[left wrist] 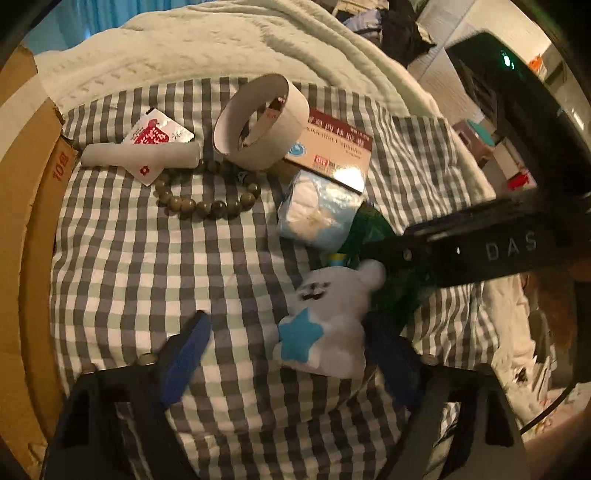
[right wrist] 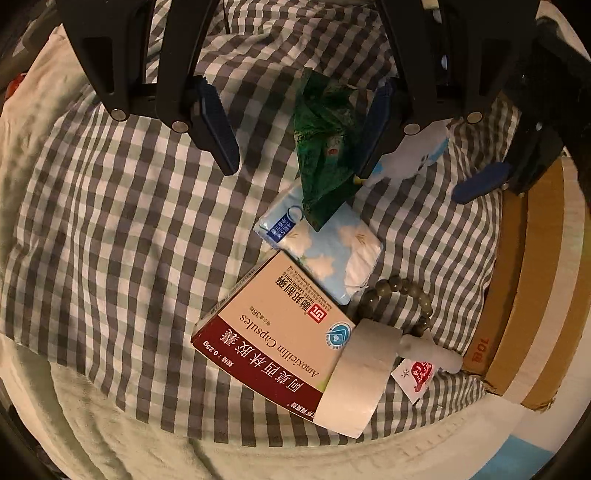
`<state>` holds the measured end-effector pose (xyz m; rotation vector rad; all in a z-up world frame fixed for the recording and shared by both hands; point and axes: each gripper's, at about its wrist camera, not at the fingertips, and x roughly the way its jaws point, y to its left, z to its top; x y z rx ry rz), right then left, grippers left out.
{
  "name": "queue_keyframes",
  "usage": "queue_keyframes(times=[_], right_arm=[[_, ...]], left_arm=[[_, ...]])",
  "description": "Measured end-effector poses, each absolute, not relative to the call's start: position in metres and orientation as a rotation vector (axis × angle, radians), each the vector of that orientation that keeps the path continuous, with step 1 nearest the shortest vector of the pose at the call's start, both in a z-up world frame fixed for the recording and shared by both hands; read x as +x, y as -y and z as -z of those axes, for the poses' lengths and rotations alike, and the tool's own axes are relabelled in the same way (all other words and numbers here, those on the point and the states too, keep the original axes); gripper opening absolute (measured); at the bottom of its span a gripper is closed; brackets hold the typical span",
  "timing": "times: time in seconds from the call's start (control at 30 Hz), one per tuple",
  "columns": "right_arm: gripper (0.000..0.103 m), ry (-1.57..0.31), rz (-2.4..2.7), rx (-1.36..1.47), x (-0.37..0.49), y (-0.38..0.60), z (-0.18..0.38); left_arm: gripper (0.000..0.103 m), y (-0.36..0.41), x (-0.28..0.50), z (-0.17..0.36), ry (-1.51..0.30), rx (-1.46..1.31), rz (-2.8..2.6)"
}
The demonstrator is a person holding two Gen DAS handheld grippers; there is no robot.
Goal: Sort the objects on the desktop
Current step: 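Grasp the white plush toy with the left tool while the right grasps the green packet, then carry the plush toy and green packet over the box and release both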
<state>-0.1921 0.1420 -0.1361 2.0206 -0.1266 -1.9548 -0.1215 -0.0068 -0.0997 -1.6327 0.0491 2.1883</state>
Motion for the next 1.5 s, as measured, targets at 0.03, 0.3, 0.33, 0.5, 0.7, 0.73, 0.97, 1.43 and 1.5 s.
queue_keyframes(times=[0.03, 0.3, 0.33, 0.5, 0.7, 0.73, 0.97, 1.43, 1.5], right_arm=[[0.06, 0.152, 1.948, 2.022, -0.191, -0.144, 0.137], [0.028, 0.199, 1.821, 1.998, -0.172, -0.131, 0.132], [0.026, 0.187, 1.833, 1.992, -0.171, -0.13, 0.129], [0.024, 0.158, 1.892, 1.97, -0.172, -0.139, 0.112], [0.024, 0.078, 2.051, 1.906, -0.177, -0.153, 0.064], [0.024, 0.074, 2.076, 1.883, -0.179, -0.153, 0.052], [0.024, 0.012, 2.209, 1.656, -0.175, -0.113, -0.041], [0.024, -0.086, 2.261, 1.249, -0.125, 0.037, -0.157], [0.024, -0.089, 2.235, 1.238, -0.12, 0.06, -0.154]], left_arm=[[0.07, 0.006, -0.121, 0.099, -0.05, -1.626, -2.182], [0.048, -0.002, -0.114, 0.095, -0.082, -1.607, -2.079], [0.048, -0.002, -0.114, 0.095, -0.08, -1.618, -2.068], [0.048, -0.006, -0.11, 0.079, -0.151, -1.574, -2.097], [0.048, -0.003, -0.114, 0.04, -0.2, -1.471, -2.176], [0.048, 0.0, -0.115, 0.032, -0.19, -1.451, -2.185], [0.048, 0.036, -0.119, -0.044, -0.178, -1.275, -2.368], [0.048, 0.191, -0.084, -0.163, 0.219, -1.229, -2.89], [0.048, 0.207, -0.076, -0.163, 0.18, -1.249, -2.973]])
